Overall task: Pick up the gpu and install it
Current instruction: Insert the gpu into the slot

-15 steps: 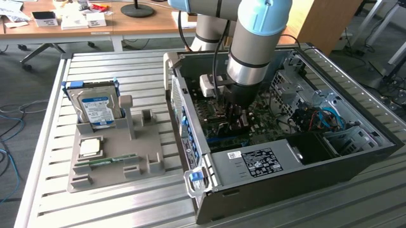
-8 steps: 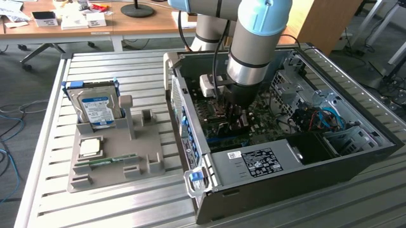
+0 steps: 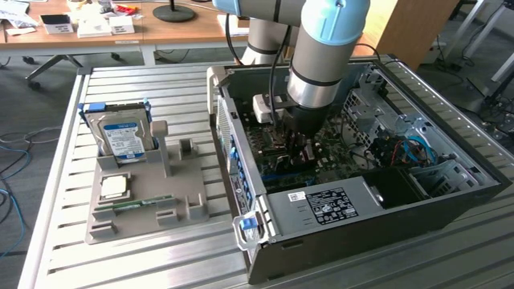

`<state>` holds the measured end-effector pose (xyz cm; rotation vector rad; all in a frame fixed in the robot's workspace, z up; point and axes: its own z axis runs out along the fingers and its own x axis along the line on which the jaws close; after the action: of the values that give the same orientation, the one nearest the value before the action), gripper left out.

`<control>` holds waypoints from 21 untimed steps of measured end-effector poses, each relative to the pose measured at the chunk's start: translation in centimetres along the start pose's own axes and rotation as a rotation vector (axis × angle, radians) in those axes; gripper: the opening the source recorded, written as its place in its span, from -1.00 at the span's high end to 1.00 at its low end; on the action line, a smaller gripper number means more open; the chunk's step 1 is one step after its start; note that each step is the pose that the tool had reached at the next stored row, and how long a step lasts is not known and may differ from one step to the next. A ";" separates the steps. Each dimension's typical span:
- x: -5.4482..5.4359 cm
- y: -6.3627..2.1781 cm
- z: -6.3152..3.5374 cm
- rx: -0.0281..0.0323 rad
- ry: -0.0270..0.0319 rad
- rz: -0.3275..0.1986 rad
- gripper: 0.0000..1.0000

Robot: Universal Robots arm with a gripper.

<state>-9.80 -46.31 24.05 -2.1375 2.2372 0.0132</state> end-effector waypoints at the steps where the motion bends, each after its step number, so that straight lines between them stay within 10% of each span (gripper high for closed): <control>1: 0.0 0.00 0.00 0.0000 0.0000 0.000 0.46; 7: 0.0 0.01 0.06 0.0006 -0.0014 0.000 0.44; 14: 0.0 0.00 0.00 0.0000 -0.0001 0.000 -0.15; 21: 0.0 -0.33 -0.01 -0.0019 0.0001 0.000 -0.15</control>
<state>-9.47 -46.30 24.07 -2.1384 2.2383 0.0152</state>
